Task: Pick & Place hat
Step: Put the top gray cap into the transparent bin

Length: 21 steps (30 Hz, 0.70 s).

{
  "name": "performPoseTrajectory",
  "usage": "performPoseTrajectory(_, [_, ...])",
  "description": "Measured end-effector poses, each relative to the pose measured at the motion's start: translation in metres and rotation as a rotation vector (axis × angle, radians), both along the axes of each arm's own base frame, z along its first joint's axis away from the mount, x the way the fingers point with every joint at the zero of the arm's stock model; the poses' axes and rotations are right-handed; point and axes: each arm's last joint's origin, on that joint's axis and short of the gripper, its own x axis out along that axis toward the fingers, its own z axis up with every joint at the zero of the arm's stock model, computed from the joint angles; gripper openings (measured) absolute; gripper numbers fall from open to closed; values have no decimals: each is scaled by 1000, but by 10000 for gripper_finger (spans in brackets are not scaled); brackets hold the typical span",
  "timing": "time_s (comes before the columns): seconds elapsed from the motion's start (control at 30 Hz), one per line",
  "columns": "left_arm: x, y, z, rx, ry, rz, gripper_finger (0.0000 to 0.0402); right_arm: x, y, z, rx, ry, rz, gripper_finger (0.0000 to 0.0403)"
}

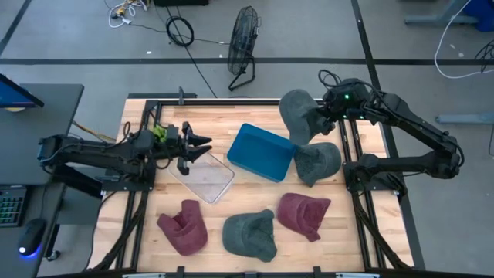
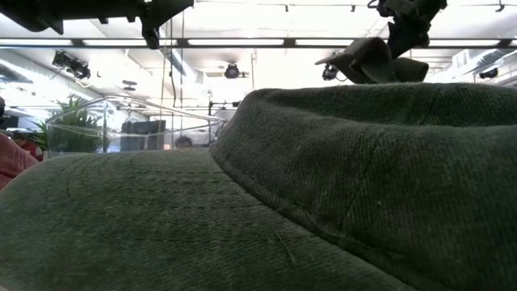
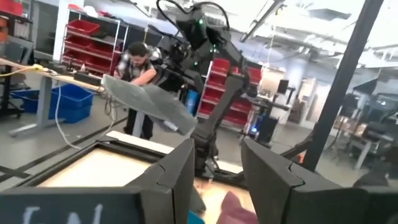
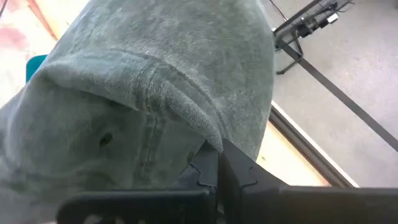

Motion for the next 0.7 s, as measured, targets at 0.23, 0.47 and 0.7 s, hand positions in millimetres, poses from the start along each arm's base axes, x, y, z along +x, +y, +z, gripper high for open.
performPoseTrajectory(0.23, [4,-7,49,104,345,46,111,0,0,0,0,0,0,0])
performPoseTrajectory(0.47, [-17,-13,71,-38,849,201,72,0,0,0,0,1,0,0])
performPoseTrajectory(0.7, [-14,-31,39,-154,1034,128,6,0,0,0,0,1,0,0])
